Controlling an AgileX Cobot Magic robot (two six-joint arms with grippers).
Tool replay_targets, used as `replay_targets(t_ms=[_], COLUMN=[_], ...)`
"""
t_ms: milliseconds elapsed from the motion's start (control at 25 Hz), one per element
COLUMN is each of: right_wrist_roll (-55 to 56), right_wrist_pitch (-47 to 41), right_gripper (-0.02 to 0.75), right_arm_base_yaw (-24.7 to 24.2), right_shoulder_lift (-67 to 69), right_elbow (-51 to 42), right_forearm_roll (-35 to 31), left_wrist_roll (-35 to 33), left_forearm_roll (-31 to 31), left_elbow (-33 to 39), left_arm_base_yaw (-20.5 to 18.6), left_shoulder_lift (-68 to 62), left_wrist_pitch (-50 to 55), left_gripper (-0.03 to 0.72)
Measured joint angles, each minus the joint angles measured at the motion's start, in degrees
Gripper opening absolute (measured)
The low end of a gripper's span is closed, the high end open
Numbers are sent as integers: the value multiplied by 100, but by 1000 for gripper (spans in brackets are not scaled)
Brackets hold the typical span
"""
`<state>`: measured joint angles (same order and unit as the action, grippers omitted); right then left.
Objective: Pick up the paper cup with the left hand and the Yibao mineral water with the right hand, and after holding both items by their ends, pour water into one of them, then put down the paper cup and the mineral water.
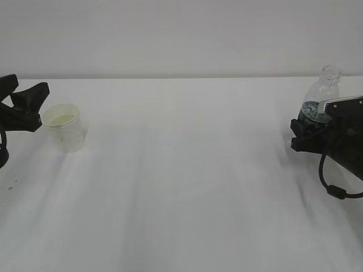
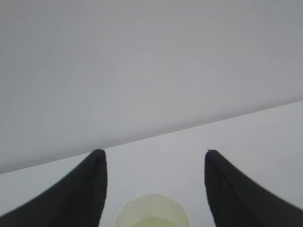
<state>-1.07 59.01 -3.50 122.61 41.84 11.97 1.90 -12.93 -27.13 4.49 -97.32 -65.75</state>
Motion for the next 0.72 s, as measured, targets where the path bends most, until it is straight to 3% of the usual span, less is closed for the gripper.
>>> replay_targets(t_ms=[720], right_wrist_roll=[107], right_wrist_pitch=[280], right_gripper=[455], right_arm_base_yaw=[0], right_shoulder_lift=[308], right_elbow=[0], right_forearm_roll=[138], left_wrist_roll=[0], left_forearm_roll=[-13], left_elbow=[0], left_arm_base_yaw=[0], left_shoulder_lift=[0], left_wrist_pitch=[10], left_gripper=[467])
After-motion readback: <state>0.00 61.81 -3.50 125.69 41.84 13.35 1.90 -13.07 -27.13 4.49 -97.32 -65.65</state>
